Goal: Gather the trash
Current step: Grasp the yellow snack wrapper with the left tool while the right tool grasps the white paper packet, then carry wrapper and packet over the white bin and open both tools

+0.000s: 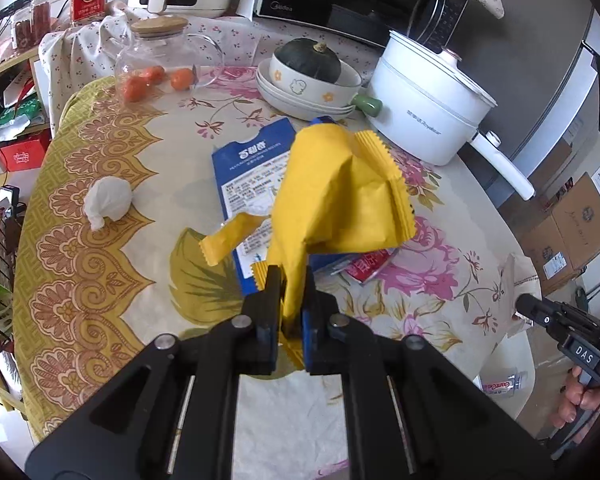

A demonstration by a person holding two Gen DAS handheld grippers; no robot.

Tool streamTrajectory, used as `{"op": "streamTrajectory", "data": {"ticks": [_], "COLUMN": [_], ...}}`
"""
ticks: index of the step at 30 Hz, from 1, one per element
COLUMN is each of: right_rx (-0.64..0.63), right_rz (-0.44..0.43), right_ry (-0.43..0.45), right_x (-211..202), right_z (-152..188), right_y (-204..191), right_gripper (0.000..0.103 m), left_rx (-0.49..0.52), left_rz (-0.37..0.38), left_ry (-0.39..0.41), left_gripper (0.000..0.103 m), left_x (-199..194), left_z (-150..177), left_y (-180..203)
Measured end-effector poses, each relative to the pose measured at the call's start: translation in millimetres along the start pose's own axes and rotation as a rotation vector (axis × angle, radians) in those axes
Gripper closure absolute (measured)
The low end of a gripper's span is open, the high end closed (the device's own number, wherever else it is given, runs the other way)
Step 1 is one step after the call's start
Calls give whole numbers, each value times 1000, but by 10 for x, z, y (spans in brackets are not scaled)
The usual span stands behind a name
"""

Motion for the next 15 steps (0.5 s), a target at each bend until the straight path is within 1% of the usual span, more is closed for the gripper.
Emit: {"op": "streamTrajectory", "data": {"ticks": [8, 15], "right_rx": [8, 43], "right_rz": [36, 68], "right_ry": [21, 35], "right_x": [-298, -538], "right_z": [146, 280], "right_y": [266, 559], "right_gripper": [89, 89], "left_rx": [85, 153], "left_rz": [55, 103], "left_ry": [-24, -49], "left_gripper": [93, 93], "left_x": [34, 93], "left_z": [101, 186], "left_y": [413, 813]}}
Point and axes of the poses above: each gripper's, at about its wrist camera, not at the fingertips, and x roughly the way its jaws point, y to its right, z to its underside, the point moved 3 cm from there along x, roughly the way its jaws point, and after that the axes turned 7 degrees about -y, right-handed, at the moved point
